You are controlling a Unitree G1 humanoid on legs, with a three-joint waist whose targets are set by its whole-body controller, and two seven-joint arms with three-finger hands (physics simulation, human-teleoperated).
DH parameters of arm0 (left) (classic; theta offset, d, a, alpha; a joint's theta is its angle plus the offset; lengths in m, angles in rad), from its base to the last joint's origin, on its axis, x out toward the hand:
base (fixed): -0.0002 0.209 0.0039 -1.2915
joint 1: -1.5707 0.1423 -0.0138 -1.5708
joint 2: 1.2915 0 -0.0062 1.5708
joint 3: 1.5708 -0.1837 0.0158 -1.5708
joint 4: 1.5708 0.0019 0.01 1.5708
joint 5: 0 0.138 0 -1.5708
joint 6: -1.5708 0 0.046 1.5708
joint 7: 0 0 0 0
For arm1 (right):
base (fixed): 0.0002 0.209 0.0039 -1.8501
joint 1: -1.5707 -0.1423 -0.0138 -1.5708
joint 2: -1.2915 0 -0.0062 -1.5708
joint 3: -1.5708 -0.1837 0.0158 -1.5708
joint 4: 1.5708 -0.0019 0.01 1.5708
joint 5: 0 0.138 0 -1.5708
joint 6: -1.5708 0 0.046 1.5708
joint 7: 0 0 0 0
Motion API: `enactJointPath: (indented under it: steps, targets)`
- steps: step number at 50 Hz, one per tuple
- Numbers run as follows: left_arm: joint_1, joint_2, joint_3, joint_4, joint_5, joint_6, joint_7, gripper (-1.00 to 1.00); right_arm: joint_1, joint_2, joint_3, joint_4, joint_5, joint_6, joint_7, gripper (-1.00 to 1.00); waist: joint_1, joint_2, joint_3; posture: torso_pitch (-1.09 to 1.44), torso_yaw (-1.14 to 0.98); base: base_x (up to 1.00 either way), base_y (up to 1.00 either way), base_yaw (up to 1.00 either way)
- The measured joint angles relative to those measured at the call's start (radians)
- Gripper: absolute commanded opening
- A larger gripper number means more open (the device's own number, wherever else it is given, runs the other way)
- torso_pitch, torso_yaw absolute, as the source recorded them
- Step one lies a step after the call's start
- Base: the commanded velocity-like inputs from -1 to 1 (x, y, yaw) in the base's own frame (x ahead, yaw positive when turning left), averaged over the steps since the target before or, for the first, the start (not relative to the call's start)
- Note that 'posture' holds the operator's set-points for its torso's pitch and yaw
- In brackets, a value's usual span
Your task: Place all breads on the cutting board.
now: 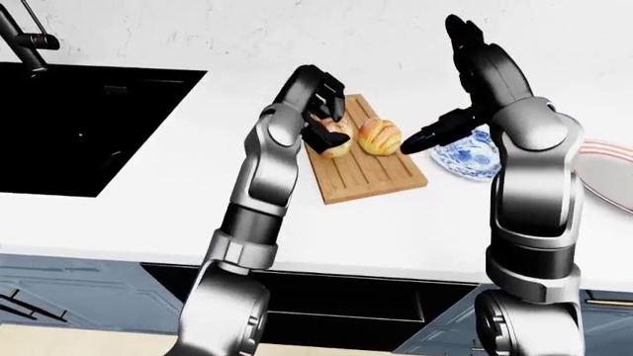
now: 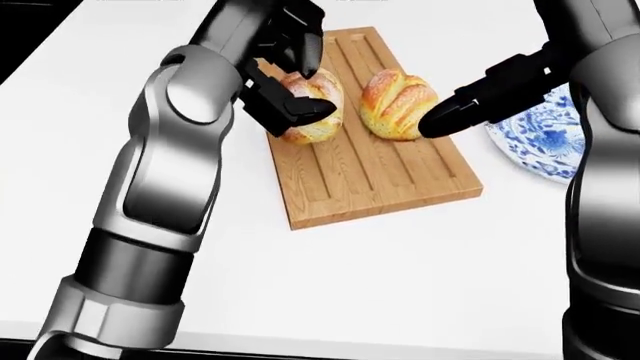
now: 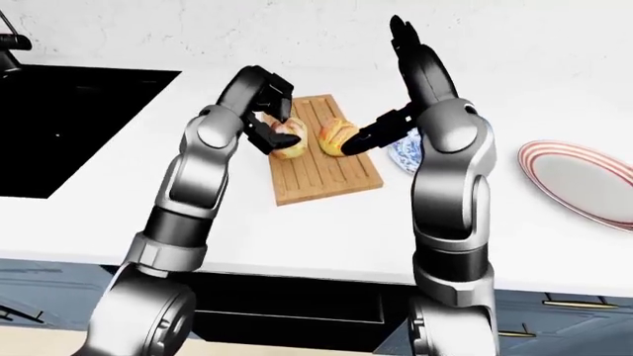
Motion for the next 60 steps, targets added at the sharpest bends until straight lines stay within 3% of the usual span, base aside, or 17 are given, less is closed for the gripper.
enactJointPath:
  steps: [22, 28, 30, 47, 55, 60]
  targets:
    - [-0.022, -0.042, -0.014, 0.178, -0.028, -0.094, 0.093, -1.0, 0.0, -0.005, -0.004, -0.003, 0.025, -0.001, -0.018, 1.0, -0.001, -0.003, -0.003, 0.0, 0.0, 0.0, 0.0, 0.0]
    - [-0.019, -0.048, -0.017, 0.161, -0.025, -0.088, 0.087, -0.57, 0.005, -0.007, -0.004, 0.002, 0.033, -0.002, -0.022, 1.0, -0.001, -0.002, -0.003, 0.0, 0.0, 0.0, 0.0, 0.0]
    - [-0.018, -0.049, -0.019, 0.156, -0.024, -0.086, 0.084, -0.33, 0.006, -0.006, -0.003, 0.002, 0.035, -0.003, -0.023, 1.0, -0.001, -0.002, -0.004, 0.0, 0.0, 0.0, 0.0, 0.0]
    - [-0.007, -0.043, -0.018, 0.097, -0.006, -0.059, 0.047, -0.22, 0.021, -0.006, -0.006, 0.017, 0.05, -0.024, -0.041, 1.0, -0.002, -0.002, -0.003, 0.0, 0.0, 0.0, 0.0, 0.0]
    - [-0.015, -0.035, -0.012, 0.036, -0.002, -0.027, 0.021, 0.04, 0.019, -0.005, -0.002, 0.001, 0.049, -0.01, -0.037, 1.0, -0.001, -0.001, -0.005, 0.0, 0.0, 0.0, 0.0, 0.0]
    - [-0.011, -0.036, -0.013, 0.014, -0.011, -0.008, 0.008, 0.05, 0.021, -0.006, -0.002, -0.003, 0.05, -0.013, -0.034, 1.0, -0.001, -0.002, -0.002, 0.0, 0.0, 0.0, 0.0, 0.0]
